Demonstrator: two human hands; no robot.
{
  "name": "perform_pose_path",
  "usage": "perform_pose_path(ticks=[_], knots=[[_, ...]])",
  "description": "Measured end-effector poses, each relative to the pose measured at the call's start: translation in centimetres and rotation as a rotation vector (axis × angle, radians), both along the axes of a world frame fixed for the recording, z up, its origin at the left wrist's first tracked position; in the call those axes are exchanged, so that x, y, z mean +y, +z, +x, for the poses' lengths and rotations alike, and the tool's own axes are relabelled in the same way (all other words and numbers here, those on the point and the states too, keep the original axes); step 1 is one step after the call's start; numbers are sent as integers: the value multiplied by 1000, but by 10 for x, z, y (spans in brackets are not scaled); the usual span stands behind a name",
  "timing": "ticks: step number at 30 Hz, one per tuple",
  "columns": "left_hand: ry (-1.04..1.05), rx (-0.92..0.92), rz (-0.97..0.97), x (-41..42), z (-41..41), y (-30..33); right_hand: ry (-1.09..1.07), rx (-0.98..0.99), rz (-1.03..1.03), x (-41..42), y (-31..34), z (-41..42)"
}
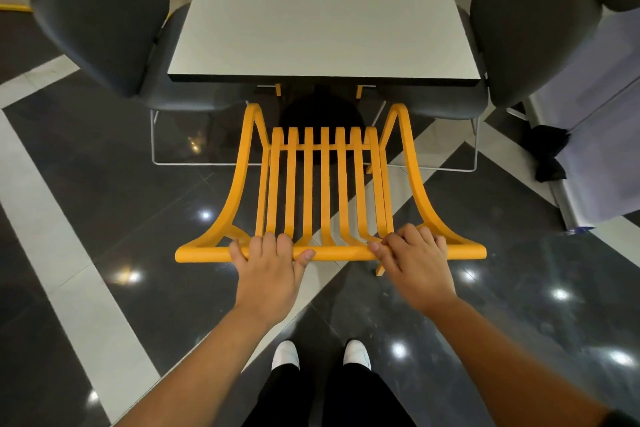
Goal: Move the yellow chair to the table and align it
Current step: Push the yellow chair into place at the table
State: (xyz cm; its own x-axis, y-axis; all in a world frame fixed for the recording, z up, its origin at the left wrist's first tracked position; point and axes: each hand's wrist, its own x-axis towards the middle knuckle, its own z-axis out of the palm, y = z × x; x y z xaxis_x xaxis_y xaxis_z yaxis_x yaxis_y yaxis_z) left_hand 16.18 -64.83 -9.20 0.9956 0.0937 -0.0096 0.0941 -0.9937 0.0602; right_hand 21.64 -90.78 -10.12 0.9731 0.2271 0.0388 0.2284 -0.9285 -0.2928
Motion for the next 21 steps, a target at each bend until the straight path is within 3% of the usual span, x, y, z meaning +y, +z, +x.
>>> perform_pose_path(ticks=[21], knots=[[17, 62, -50, 45, 4, 14, 51, 45, -36, 48, 8, 6]])
